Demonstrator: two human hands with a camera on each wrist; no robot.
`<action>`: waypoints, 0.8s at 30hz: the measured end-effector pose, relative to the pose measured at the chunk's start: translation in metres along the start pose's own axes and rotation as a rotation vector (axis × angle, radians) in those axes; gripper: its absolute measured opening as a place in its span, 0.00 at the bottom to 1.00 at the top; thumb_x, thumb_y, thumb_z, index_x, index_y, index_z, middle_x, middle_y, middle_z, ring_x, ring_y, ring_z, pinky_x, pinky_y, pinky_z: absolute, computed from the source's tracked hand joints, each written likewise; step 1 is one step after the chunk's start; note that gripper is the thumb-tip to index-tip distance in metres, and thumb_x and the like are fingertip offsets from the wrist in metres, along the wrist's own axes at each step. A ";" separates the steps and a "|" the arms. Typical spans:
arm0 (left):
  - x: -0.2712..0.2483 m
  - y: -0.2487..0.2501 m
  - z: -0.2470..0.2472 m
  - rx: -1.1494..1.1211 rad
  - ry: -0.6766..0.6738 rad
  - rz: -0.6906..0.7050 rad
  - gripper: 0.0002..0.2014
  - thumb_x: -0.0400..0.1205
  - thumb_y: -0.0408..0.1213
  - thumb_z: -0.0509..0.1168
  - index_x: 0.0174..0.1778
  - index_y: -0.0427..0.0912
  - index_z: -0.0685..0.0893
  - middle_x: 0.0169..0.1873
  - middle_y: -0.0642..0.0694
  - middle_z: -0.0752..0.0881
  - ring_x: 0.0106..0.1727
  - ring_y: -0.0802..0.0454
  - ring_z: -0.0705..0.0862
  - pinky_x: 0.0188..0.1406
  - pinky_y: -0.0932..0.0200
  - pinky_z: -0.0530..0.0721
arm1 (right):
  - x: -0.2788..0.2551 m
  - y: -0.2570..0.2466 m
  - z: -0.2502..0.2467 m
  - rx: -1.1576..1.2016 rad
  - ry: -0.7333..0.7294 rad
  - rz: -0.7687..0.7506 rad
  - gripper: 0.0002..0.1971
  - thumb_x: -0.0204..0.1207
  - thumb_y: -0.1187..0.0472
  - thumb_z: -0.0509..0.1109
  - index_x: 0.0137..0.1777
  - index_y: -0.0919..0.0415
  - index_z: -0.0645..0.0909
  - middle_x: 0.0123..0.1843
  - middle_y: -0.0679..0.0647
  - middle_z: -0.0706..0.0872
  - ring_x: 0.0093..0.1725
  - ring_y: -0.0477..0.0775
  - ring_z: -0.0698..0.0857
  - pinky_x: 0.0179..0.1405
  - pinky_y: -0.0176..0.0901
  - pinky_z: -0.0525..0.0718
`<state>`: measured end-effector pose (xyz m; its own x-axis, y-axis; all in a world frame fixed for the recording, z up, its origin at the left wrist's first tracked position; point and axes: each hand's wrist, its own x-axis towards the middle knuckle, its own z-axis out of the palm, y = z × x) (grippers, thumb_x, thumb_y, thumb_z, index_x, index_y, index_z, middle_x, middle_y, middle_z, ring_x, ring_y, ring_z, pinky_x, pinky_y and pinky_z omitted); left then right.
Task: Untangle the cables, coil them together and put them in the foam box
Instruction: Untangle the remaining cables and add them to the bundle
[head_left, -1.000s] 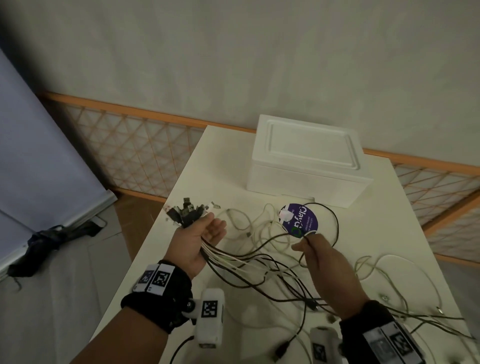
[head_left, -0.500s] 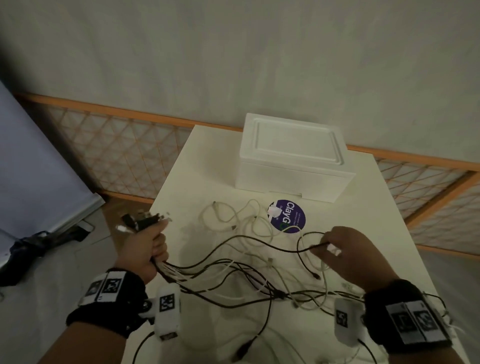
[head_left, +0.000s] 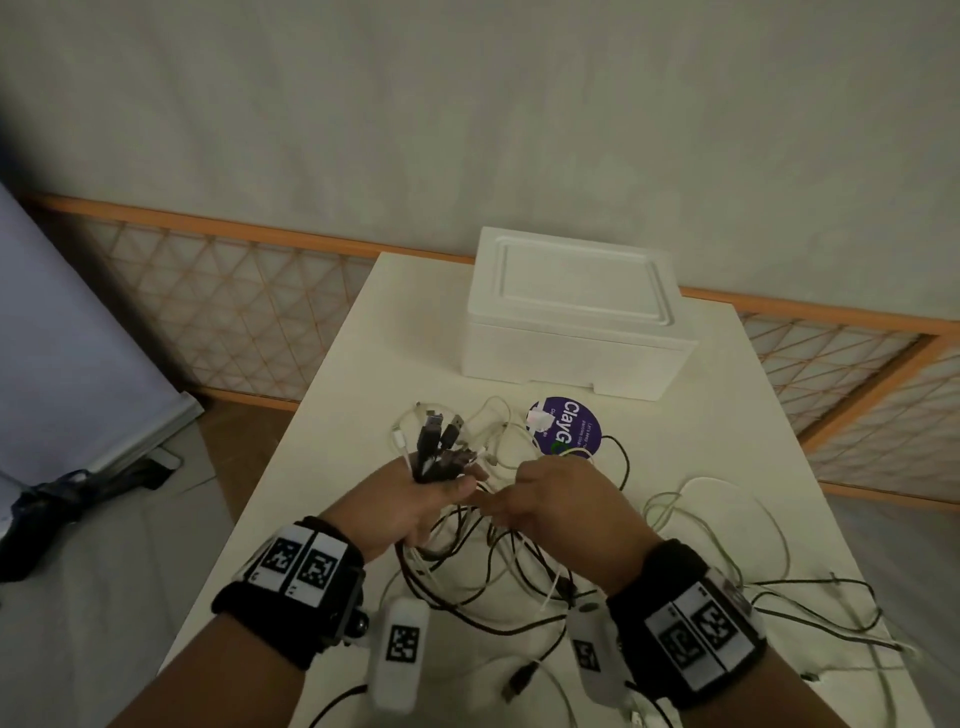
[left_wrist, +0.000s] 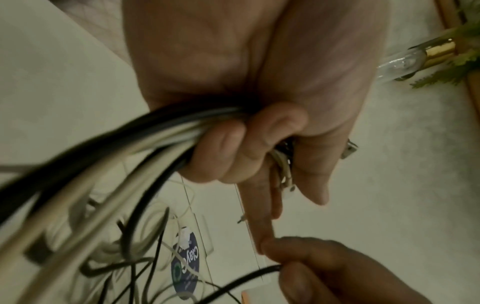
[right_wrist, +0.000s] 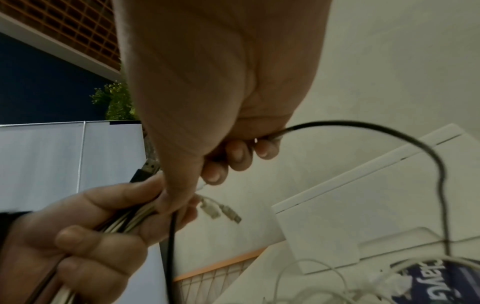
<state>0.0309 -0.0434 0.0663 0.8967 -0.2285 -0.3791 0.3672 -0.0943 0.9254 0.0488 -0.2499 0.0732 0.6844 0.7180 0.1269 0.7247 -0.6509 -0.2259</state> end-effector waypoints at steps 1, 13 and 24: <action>-0.001 0.000 0.002 0.028 -0.028 0.000 0.10 0.80 0.44 0.71 0.54 0.46 0.87 0.17 0.51 0.68 0.18 0.58 0.64 0.19 0.64 0.65 | -0.002 -0.002 -0.001 0.026 0.045 0.041 0.12 0.75 0.47 0.62 0.49 0.49 0.84 0.29 0.48 0.81 0.29 0.53 0.81 0.27 0.45 0.79; 0.007 -0.016 0.009 -0.274 0.117 -0.005 0.09 0.72 0.41 0.73 0.36 0.44 0.78 0.20 0.51 0.65 0.15 0.58 0.59 0.17 0.65 0.55 | -0.017 0.022 -0.022 0.027 -0.032 0.371 0.19 0.71 0.39 0.71 0.55 0.49 0.77 0.39 0.44 0.83 0.44 0.52 0.84 0.42 0.45 0.76; 0.016 -0.059 -0.055 -0.479 0.387 -0.169 0.19 0.82 0.39 0.67 0.28 0.49 0.66 0.20 0.51 0.61 0.13 0.57 0.55 0.15 0.67 0.56 | -0.066 0.113 -0.035 -0.021 0.118 0.823 0.13 0.82 0.51 0.63 0.43 0.60 0.78 0.31 0.54 0.79 0.34 0.58 0.79 0.31 0.48 0.73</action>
<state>0.0375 0.0120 0.0058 0.8082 0.1265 -0.5752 0.5010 0.3657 0.7844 0.0878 -0.3796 0.0729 0.9994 -0.0193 0.0293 -0.0105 -0.9619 -0.2732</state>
